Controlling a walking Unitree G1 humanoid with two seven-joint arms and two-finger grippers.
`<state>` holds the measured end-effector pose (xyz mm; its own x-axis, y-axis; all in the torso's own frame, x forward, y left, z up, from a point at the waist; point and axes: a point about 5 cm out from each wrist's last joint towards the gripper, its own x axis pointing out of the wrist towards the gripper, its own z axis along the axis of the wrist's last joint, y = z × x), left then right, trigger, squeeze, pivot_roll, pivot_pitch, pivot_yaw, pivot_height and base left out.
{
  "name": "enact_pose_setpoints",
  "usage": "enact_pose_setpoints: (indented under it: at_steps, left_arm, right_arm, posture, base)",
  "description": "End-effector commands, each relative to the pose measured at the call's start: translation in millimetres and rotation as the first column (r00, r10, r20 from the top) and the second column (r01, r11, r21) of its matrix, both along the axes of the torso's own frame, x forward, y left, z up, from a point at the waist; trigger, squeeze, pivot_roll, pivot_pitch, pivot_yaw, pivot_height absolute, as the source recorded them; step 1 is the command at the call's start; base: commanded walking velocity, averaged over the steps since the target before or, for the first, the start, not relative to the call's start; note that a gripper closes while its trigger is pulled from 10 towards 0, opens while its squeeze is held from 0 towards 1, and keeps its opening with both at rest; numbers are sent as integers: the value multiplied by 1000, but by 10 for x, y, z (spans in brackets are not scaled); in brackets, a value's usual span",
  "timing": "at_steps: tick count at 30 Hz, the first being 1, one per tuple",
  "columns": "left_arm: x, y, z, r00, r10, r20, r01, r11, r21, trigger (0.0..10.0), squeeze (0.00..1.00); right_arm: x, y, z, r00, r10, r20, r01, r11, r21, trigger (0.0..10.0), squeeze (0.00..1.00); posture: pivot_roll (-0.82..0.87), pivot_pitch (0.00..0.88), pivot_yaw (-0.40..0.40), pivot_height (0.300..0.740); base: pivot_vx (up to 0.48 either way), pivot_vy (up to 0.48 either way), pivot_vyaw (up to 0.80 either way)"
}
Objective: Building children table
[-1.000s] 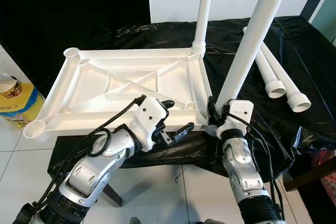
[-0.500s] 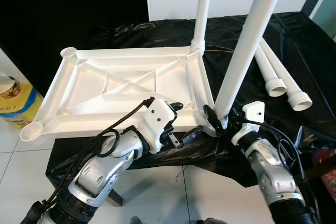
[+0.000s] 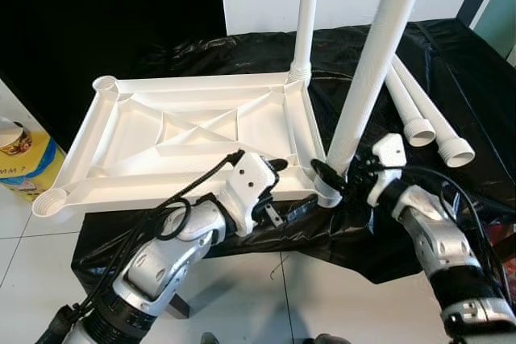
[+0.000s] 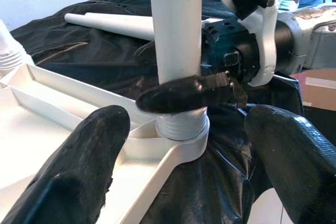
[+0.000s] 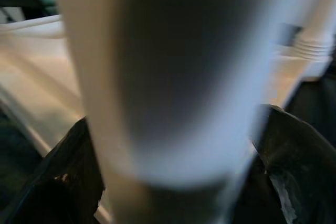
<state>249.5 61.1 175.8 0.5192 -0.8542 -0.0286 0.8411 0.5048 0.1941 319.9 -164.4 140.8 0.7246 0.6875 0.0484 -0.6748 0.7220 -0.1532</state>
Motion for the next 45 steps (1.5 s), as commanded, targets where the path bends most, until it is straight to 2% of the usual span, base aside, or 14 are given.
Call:
enact_pose_setpoints:
  at_steps: [1, 2, 3, 4, 15, 16, 17, 19, 30, 32, 33, 36, 38, 45]
  left_arm:
    - [-65, -52, -21, 988, -151, -14, 152, 988, 30, 10000, 0]
    - [-66, -55, -22, 988, -153, -15, 154, 988, 28, 10000, 0]
    - [-66, -58, -23, 988, -154, -16, 155, 988, 26, 10000, 0]
    - [-63, -61, -31, 988, -153, -17, 153, 988, 27, 10000, 0]
    - [-58, -72, -84, 990, -138, -24, 139, 990, 26, 10000, 0]
    - [-57, -74, -84, 990, -137, -24, 138, 990, 25, 10000, 0]
    - [-56, -75, -85, 990, -137, -23, 137, 990, 25, 10000, 0]
    - [-52, -74, -88, 991, -134, -22, 135, 991, 24, 10000, 0]
    - [-49, -71, -106, 992, -128, -19, 128, 991, 24, 10000, 0]
    - [-53, -74, -111, 992, -126, -20, 126, 992, 23, 10000, 0]
    - [-53, -74, -111, 992, -126, -20, 126, 992, 23, 10000, 0]
    - [-57, -73, -121, 992, -123, -22, 124, 992, 24, 10000, 0]
    - [-57, -73, -123, 992, -123, -22, 123, 992, 24, 10000, 0]
    - [-47, -13, -115, 995, -99, -19, 99, 995, 29, 10000, 0]
  right_arm:
    - [1, 4, -49, 1000, 22, -18, -23, 1000, -17, 8941, 0]
    - [24, 20, -60, 999, 36, -22, -37, 999, -19, 3647, 0]
    - [36, 27, -69, 999, 44, -26, -44, 999, -19, 3647, 0]
    - [46, 26, -81, 998, 46, -30, -47, 999, -12, 0, 0]
    - [-10, -84, -247, 997, -1, -76, 0, 1000, -12, 0, 0]
    - [-28, -97, -274, 996, -16, -82, 15, 1000, -10, 510, 0]
    - [-37, -105, -293, 996, -24, -86, 24, 1000, -8, 10000, 0]
    - [-54, -108, -314, 995, -55, -85, 57, 998, 22, 10000, 0]
    - [-83, -48, -395, 953, -287, -92, 290, 957, 26, 10000, 0]
    - [-120, -10, -420, 917, -388, -89, 393, 918, 46, 10000, 0]
    - [-120, -10, -420, 917, -388, -89, 393, 918, 46, 10000, 0]
    - [-178, 15, -473, 866, -487, -113, 495, 867, 57, 10000, 0]
    - [-188, 19, -482, 857, -501, -118, 509, 859, 57, 10000, 0]
    - [-279, 69, -564, 680, -708, -188, 729, 680, 79, 10000, 0]
  posture:
    - [-77, 26, 32, 740]
    - [-74, 24, 30, 740]
    - [-73, 23, 29, 740]
    - [-69, 21, 26, 740]
    - [-74, 13, 14, 740]
    - [-74, 13, 11, 740]
    - [-74, 13, 11, 740]
    - [-76, 11, 9, 740]
    - [-83, 4, 2, 740]
    - [-84, 4, 3, 740]
    - [-84, 4, 3, 740]
    - [-80, 8, 4, 740]
    - [-80, 8, 4, 740]
    - [-61, 25, -3, 740]
  base:
    - [0, 0, 0]
    - [0, 0, 0]
    - [0, 0, 0]
    - [0, 0, 0]
    - [0, 0, 0]
    - [0, 0, 0]
    - [0, 0, 0]
    - [0, 0, 0]
    - [0, 0, 0]
    - [0, 0, 0]
    - [0, 0, 0]
    - [0, 0, 0]
    - [0, 0, 0]
    - [0, 0, 0]
